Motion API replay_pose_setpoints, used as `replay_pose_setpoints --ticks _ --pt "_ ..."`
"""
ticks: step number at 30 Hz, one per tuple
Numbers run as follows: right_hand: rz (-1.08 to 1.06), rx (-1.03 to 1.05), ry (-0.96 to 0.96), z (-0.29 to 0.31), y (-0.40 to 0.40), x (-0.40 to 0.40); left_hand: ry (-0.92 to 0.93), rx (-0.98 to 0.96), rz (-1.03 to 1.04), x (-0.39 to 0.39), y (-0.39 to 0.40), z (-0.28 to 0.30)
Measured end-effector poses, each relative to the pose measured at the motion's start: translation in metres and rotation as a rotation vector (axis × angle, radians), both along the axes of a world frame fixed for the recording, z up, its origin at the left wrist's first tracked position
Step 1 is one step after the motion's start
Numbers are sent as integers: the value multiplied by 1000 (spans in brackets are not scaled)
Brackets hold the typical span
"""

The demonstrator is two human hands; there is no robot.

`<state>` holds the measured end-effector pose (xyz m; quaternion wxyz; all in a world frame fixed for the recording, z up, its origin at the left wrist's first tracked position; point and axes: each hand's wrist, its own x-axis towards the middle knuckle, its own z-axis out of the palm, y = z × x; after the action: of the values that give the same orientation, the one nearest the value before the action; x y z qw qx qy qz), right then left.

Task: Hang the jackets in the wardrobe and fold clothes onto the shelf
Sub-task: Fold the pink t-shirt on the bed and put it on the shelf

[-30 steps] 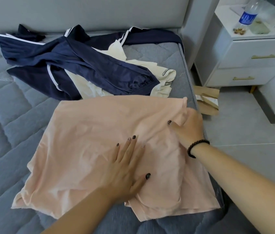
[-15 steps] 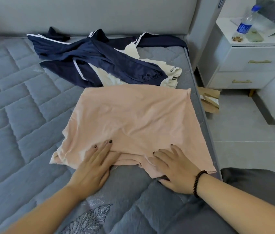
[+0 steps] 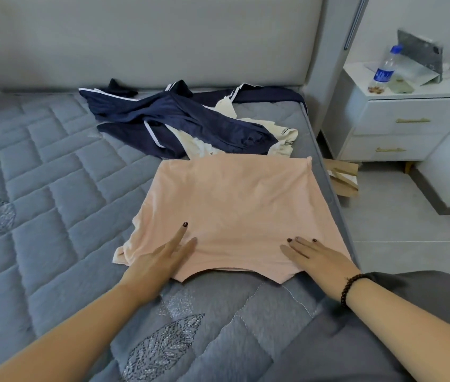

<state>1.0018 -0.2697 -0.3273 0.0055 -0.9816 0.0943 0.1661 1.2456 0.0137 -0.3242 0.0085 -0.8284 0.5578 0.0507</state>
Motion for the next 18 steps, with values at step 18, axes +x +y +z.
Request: replay_pose_setpoints --ticks 18 --pt "-523 -107 -34 4 -3 -12 41 -118 351 44 56 -5"
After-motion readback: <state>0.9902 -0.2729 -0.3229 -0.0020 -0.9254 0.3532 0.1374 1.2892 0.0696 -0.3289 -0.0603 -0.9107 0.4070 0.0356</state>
